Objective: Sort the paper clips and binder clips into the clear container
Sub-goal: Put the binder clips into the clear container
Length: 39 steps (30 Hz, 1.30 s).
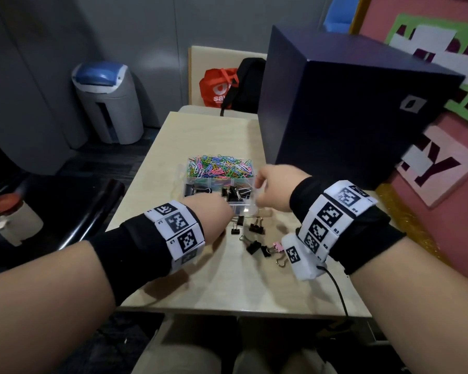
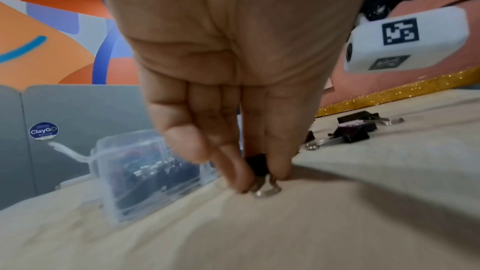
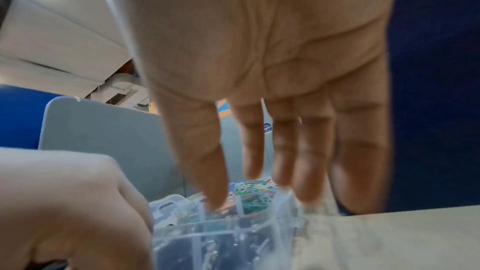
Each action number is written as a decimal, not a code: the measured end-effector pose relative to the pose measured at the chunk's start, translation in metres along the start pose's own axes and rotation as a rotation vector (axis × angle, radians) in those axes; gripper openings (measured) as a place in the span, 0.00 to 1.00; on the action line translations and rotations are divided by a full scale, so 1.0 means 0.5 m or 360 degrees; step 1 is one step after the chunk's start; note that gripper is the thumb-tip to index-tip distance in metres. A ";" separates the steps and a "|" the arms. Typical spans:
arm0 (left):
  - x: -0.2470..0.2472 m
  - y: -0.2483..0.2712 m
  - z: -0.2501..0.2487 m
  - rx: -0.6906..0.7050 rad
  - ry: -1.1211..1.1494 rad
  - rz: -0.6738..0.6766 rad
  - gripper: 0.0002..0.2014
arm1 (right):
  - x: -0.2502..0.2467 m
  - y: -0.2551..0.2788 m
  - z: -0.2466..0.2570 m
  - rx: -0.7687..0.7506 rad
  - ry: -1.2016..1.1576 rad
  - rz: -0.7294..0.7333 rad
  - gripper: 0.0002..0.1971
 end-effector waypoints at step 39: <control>-0.002 0.005 -0.033 0.0069 0.0234 -0.0135 0.13 | 0.086 0.016 0.031 -0.0165 0.0389 0.0366 0.22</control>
Point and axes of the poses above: each hand's wrist, its own y-axis away from the middle knuckle, its own x-axis out of the palm, z = x × y, the point moved 10 cm from there along -y, towards the middle knuckle, and after that the axes turned 4 degrees about y, right-handed, at the moved point
